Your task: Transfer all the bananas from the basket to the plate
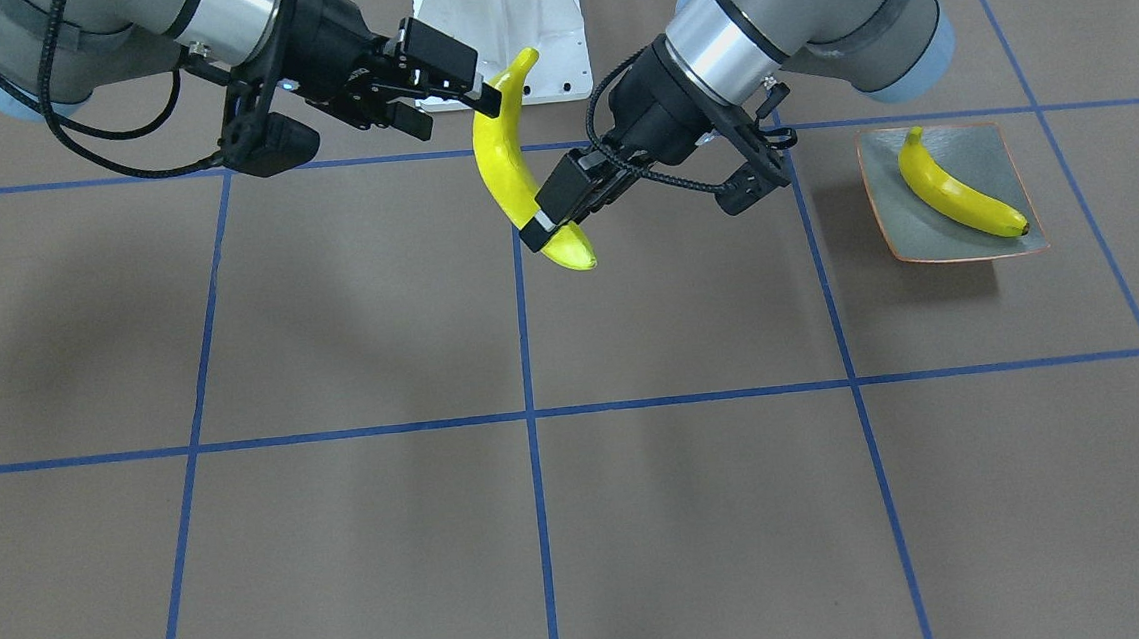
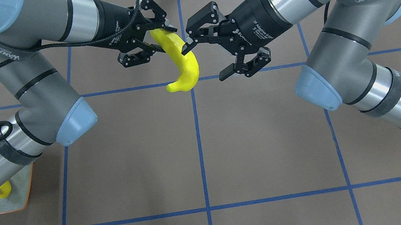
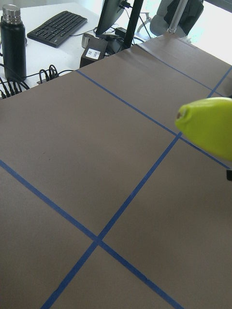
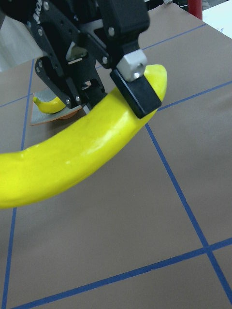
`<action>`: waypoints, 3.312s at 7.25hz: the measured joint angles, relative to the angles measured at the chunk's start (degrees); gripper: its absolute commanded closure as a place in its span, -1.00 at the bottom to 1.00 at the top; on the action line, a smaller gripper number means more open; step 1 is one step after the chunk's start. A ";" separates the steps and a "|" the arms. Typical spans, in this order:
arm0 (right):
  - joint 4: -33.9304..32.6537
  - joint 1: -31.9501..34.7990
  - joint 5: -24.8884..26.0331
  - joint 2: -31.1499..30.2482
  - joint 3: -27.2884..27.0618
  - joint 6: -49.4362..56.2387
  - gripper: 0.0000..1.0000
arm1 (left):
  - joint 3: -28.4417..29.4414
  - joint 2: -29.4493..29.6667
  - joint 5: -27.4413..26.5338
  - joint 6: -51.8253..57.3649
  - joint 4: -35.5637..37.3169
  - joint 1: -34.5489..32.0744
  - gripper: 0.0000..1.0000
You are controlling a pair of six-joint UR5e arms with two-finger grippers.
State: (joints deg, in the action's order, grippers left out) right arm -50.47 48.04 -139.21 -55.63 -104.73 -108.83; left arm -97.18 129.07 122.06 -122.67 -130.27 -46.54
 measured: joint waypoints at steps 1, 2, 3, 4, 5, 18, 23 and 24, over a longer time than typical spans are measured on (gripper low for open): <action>3.80 0.87 0.00 -3.50 -1.23 -0.45 -1.00 | -2.08 -3.68 -0.02 0.35 0.43 -0.88 1.00; 6.24 1.67 0.12 -6.46 -2.23 -0.43 -1.00 | -5.24 -9.50 0.04 0.68 1.23 -2.88 1.00; 7.25 2.61 0.60 -8.55 -2.79 -0.15 -1.00 | -7.78 -15.06 0.22 1.75 2.68 -5.50 1.00; 7.66 3.78 1.86 -10.89 -3.22 1.05 -1.00 | -9.19 -19.99 0.32 4.84 4.96 -7.93 1.00; 7.88 4.68 3.06 -13.77 -3.51 4.26 -1.00 | -10.00 -24.82 0.16 9.44 8.06 -9.23 1.00; 8.02 6.01 4.66 -21.14 -3.31 12.77 -1.00 | -9.75 -39.39 -6.92 27.10 27.72 -5.71 0.85; 8.00 6.57 3.79 -21.02 -4.06 12.63 -1.00 | -8.98 -43.13 -9.41 32.54 27.31 -3.19 -1.00; 7.99 6.74 3.72 -21.07 -4.47 12.45 -1.00 | -10.12 -43.53 -9.17 33.50 27.38 -3.21 -1.00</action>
State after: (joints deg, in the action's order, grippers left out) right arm -42.49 54.77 -135.49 -76.70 -109.19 -96.38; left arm -107.29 85.54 112.89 -89.17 -102.89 -49.75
